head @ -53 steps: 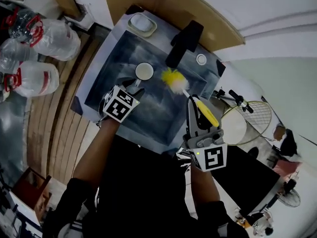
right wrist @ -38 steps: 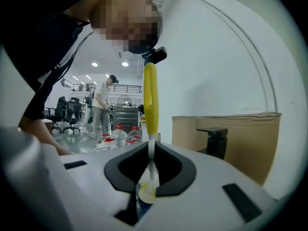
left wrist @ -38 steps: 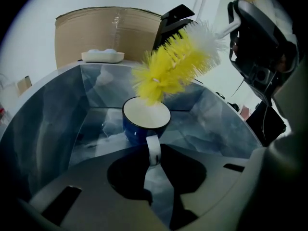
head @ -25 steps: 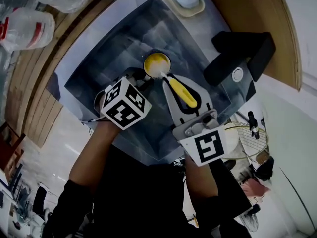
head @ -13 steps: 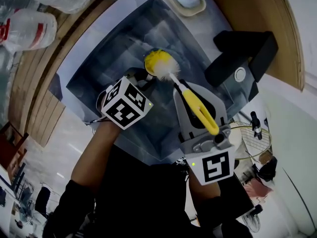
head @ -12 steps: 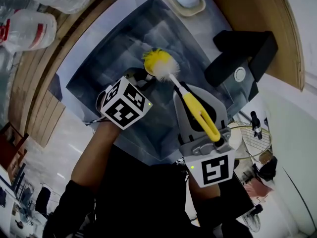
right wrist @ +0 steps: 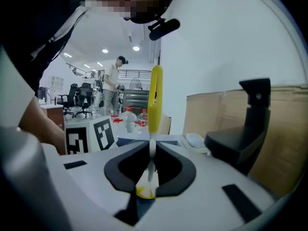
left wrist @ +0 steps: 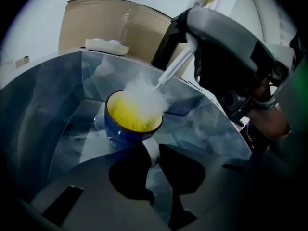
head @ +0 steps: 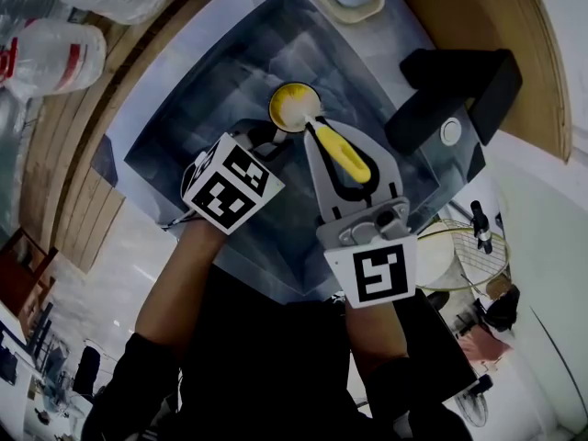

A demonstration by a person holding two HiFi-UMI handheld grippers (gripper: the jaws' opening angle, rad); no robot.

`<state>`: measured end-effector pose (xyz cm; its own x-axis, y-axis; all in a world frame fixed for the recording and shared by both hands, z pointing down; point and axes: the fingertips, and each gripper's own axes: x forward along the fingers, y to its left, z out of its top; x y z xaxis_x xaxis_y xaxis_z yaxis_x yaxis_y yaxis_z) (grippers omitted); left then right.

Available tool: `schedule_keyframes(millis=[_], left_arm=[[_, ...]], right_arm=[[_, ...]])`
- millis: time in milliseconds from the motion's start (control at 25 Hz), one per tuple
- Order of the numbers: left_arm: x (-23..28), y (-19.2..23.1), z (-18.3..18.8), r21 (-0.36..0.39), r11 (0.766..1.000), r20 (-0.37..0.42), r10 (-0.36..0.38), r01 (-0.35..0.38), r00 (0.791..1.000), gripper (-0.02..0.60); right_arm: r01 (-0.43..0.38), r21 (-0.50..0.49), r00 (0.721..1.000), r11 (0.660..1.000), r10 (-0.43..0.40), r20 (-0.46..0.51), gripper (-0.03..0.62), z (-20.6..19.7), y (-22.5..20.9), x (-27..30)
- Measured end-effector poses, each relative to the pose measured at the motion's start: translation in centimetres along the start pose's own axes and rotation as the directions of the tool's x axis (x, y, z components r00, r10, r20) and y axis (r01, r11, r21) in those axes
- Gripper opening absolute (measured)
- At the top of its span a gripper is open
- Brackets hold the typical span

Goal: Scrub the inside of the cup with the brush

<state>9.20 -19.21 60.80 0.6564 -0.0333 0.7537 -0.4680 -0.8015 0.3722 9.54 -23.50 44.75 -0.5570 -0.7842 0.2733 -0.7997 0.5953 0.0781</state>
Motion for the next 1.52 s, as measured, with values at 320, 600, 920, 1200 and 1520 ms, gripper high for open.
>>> schedule_keyframes(millis=[320, 600, 920, 1200, 1520], left_arm=[[-0.2, -0.2, -0.2, -0.013, 1.0, 0.002, -0.015, 0.015, 1.0, 0.067], [-0.2, -0.4, -0.3, -0.008, 1.0, 0.003, -0.017, 0.017, 1.0, 0.067], [-0.3, -0.4, -0.2, -0.044, 0.999, 0.017, -0.017, 0.018, 1.0, 0.067], [-0.3, -0.5, -0.4, -0.035, 0.999, 0.005, -0.025, 0.025, 1.0, 0.067], [-0.4, -0.4, -0.6, -0.017, 1.0, 0.0, -0.018, 0.018, 1.0, 0.067]], right_arm=[[0.061, -0.06, 0.998, 0.996, -0.06, 0.016, 0.043, 2.8, -1.8, -3.9], [0.032, 0.013, 0.997, 0.999, -0.031, -0.071, 0.043, -2.2, -0.5, -1.1], [-0.014, 0.017, 1.0, 1.0, 0.015, -0.023, 0.041, 2.8, -0.1, -5.3], [-0.104, 0.022, 0.992, 0.994, 0.106, -0.068, 0.041, 0.4, 1.8, -4.0], [-0.073, 0.092, 0.986, 0.993, 0.086, -0.143, 0.041, -2.5, 1.1, -2.5]])
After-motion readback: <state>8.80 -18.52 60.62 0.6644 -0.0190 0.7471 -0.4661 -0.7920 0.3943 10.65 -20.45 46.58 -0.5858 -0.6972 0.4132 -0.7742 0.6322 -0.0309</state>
